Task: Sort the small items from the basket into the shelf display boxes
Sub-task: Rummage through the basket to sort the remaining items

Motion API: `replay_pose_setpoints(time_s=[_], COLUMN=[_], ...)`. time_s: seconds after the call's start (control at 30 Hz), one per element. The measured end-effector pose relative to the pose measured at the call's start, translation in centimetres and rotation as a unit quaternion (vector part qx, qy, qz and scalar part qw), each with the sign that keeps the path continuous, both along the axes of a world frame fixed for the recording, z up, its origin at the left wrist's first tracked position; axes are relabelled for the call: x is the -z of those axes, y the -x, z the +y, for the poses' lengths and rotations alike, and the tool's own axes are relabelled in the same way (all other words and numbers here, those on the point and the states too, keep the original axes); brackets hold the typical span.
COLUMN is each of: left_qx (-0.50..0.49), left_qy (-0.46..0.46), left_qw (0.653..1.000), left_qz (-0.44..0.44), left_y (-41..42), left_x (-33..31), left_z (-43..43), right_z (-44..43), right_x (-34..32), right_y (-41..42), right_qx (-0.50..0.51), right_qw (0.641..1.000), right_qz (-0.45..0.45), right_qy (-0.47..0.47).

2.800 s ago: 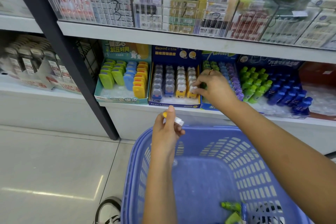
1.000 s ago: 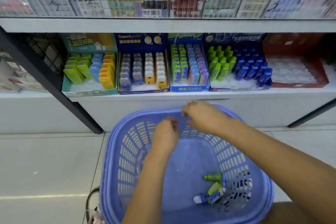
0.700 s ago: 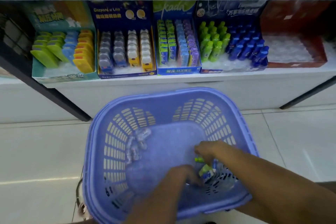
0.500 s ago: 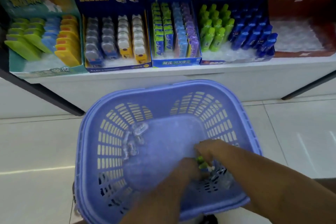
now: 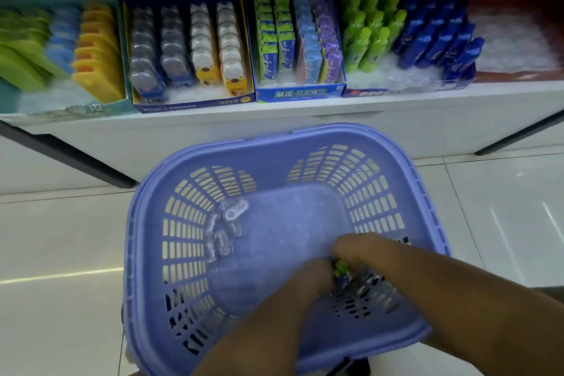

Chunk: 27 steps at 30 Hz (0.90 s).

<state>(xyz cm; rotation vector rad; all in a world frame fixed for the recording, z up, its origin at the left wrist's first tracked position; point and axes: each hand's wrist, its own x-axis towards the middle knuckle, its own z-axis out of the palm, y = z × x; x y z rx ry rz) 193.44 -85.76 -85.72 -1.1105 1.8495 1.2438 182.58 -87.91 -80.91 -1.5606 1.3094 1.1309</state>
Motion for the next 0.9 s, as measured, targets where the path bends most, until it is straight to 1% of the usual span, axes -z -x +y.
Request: replay_pose_setpoints(time_s=[0.07,0.17,0.27,0.33,0.4,0.43,0.5,0.53,0.57,0.63,0.67,0.7,0.73,0.77,0.8,0.87,0.9], left_qx=[-0.009,-0.019,-0.085,-0.164,-0.250,-0.297,-0.395,-0.436,-0.466,-0.503,-0.516,-0.526,-0.537,-0.555,-0.581,-0.647,-0.665], left_qy=[-0.025,-0.059,-0.113,-0.166,-0.224,-0.252,-0.297,-0.308,-0.308,-0.281,-0.262,-0.247,-0.240,-0.241,-0.247,-0.274,-0.286], left_qw=[0.999,0.996,0.986,0.968,0.933,0.909,0.849,0.820,0.798,0.776,0.770,0.765,0.755,0.735,0.703,0.608,0.566], left_qz=[0.028,0.069,0.083,0.096,0.125,0.146,0.189,0.208,0.226,0.257,0.269,0.279,0.291,0.308,0.328,0.370,0.396], left_y=[-0.4,-1.4,-2.4,-3.0,-3.4,-3.5,-3.4,-3.2,-3.0,-2.6,-2.6,-2.6,-2.8,-2.9,-3.1,-3.5,-3.8], left_x=[0.0,-1.0,-2.3,-3.2,-4.1,-4.7,-6.1,-6.9,-7.6,-8.9,-9.4,-10.1,-10.7,-11.3,-11.8,-13.1,-13.8], left_z=[-0.3,-1.1,-2.2,-2.6,-2.9,-3.0,-3.2,-3.4,-3.6,-3.8,-3.9,-4.0,-4.2,-4.3,-4.6,-5.3,-5.6], right_z=[-0.2,-0.6,-1.1,-1.7,-2.3,-2.6,-3.1,-3.3,-3.5,-3.6,-3.5,-3.4,-3.3,-3.2,-3.0,-2.6,-2.5], right_x=[-0.9,-1.9,-3.1,-4.3,-5.7,-6.5,-8.0,-8.5,-9.4,-10.3,-10.7,-11.0,-11.3,-11.5,-11.8,-12.4,-12.5], right_y=[-0.1,0.0,0.2,0.3,0.5,0.5,0.4,0.3,0.2,0.1,0.2,0.2,0.3,0.4,0.4,0.1,-0.2], right_qx=[0.005,0.024,0.068,0.091,0.124,0.140,0.198,0.221,0.231,0.247,0.266,0.305,0.350,0.398,0.440,0.508,0.529], right_qw=[1.000,0.999,0.995,0.992,0.984,0.978,0.959,0.948,0.940,0.921,0.903,0.878,0.847,0.811,0.771,0.694,0.663], right_qz=[-0.001,-0.006,-0.035,-0.049,-0.067,-0.077,-0.107,-0.124,-0.135,-0.152,-0.172,-0.199,-0.233,-0.265,-0.297,-0.357,-0.384], right_qy=[0.002,0.029,0.062,0.080,0.111,0.131,0.171,0.190,0.210,0.261,0.290,0.310,0.326,0.337,0.352,0.365,0.364])
